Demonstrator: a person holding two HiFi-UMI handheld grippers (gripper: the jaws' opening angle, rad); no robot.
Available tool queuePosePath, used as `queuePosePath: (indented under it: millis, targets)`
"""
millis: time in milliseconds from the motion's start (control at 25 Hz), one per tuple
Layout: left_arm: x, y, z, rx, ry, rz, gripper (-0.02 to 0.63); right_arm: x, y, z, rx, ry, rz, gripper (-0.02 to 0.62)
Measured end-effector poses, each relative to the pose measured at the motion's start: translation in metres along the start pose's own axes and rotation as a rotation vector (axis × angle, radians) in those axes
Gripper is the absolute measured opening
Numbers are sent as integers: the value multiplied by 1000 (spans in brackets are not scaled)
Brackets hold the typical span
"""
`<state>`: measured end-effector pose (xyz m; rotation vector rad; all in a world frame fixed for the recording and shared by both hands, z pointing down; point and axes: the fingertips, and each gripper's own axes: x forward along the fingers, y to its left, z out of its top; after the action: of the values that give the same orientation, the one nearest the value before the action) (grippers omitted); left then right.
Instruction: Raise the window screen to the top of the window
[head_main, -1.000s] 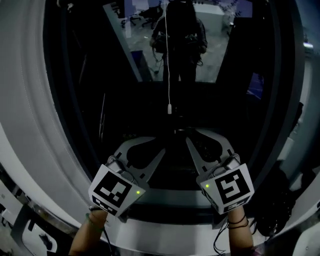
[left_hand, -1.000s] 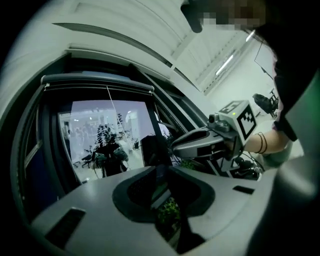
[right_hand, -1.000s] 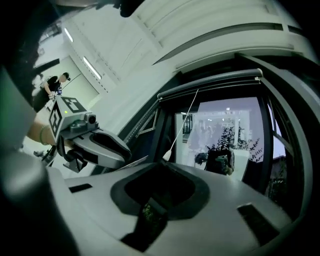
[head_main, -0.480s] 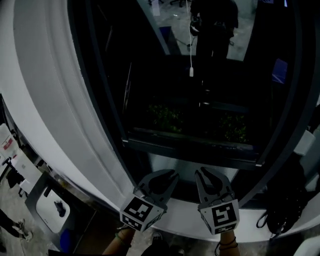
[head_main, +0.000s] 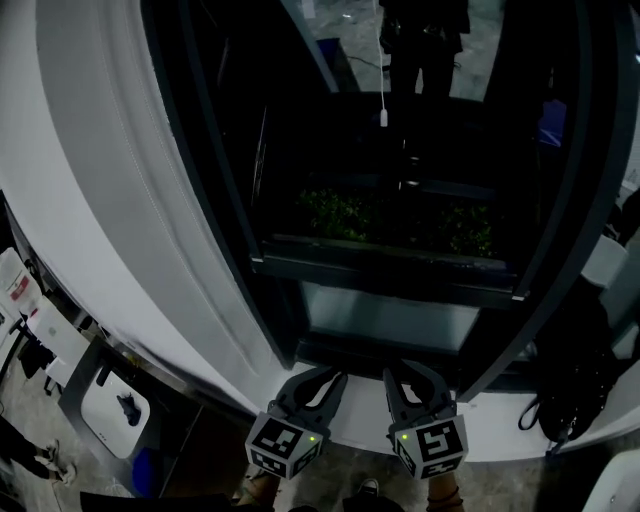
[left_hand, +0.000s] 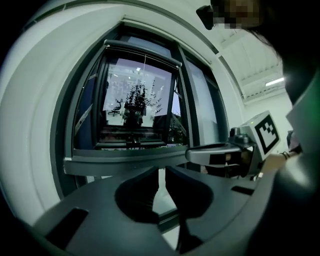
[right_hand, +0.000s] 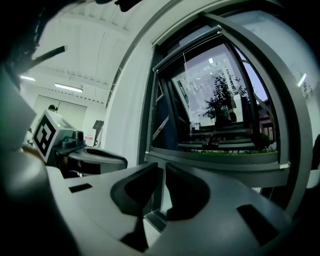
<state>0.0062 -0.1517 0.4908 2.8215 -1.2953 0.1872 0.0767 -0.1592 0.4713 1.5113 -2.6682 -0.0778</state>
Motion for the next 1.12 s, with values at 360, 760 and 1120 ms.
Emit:
queuePosePath:
  millis: [360, 760, 1120]
  targets:
    - [-80, -22, -37, 1, 20, -105, 42, -34, 84, -13, 104, 28, -64, 52]
    - [-209, -39, -73, -60, 15, -237, 41, -93, 221, -31, 161, 47, -160, 52]
    - [-276, -71, -86, -129, 4, -325, 41, -154, 289, -35, 175, 78, -228, 52]
